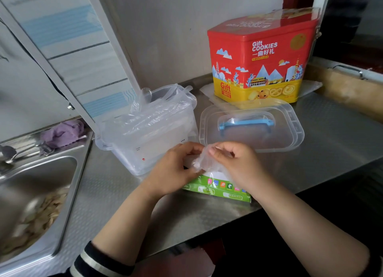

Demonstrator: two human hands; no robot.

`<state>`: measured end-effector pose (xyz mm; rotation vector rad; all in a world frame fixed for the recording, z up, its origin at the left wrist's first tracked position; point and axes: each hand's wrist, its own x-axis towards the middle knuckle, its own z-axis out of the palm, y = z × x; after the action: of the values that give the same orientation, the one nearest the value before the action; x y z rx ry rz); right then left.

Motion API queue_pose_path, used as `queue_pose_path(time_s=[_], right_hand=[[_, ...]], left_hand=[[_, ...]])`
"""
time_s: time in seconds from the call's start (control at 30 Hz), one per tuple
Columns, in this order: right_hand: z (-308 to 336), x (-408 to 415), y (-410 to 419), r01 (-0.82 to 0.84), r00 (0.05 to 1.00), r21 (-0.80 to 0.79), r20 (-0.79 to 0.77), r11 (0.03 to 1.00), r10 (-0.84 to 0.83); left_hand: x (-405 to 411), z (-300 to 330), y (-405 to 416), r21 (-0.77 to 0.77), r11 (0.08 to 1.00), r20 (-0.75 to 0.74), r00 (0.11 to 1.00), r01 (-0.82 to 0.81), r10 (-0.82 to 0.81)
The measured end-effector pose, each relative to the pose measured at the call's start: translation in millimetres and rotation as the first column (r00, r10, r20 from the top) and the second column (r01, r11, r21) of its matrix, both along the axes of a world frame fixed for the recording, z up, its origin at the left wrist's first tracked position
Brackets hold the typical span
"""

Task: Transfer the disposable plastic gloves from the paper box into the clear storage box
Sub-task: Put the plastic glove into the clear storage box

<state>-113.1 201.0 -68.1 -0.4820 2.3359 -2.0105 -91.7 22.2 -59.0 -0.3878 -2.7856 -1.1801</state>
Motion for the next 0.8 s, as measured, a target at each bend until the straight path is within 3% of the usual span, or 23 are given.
queue_pose_path(time_s=[0.03,0.1,0.23,0.47,0.63,0.7,0.8], right_hand=[[1,0,-1,0.026,1.000,-0.027,-0.016,0.999,-0.027],[5,2,-3,0.097,0.995,-0.229,0.025,0.969,-0.094],[5,5,-4,0.214,0.977,-0.510,0.133,0.833,-0.169],[7,5,-2,0.321,0.946,-0.740,0.275,0.591,-0.170],[9,9,-1,0.319,0.948,-0.762,0.246,0.564,-0.203],[8,9,-1,0.285,0.958,-0.738,0.207,0.612,-0.197],[3,8,0,0.151,0.989,-0.663,0.095,0.733,-0.117]], left_hand=[[0,-1,-1,0.001,1.000,0.007,1.000,0.010,-0.010],[1,-3,-1,-0.049,0.999,0.000,1.000,0.018,-0.018],[3,-6,4,-0.193,0.980,-0.132,0.991,-0.036,0.010],[4,-7,5,-0.147,0.989,-0.078,0.997,-0.034,0.022],[6,-5,6,-0.070,0.996,-0.010,0.999,-0.053,0.052],[9,-5,6,0.027,0.997,0.015,0.997,-0.077,0.077],[16,-1,11,0.175,0.957,-0.086,0.965,-0.232,0.249]])
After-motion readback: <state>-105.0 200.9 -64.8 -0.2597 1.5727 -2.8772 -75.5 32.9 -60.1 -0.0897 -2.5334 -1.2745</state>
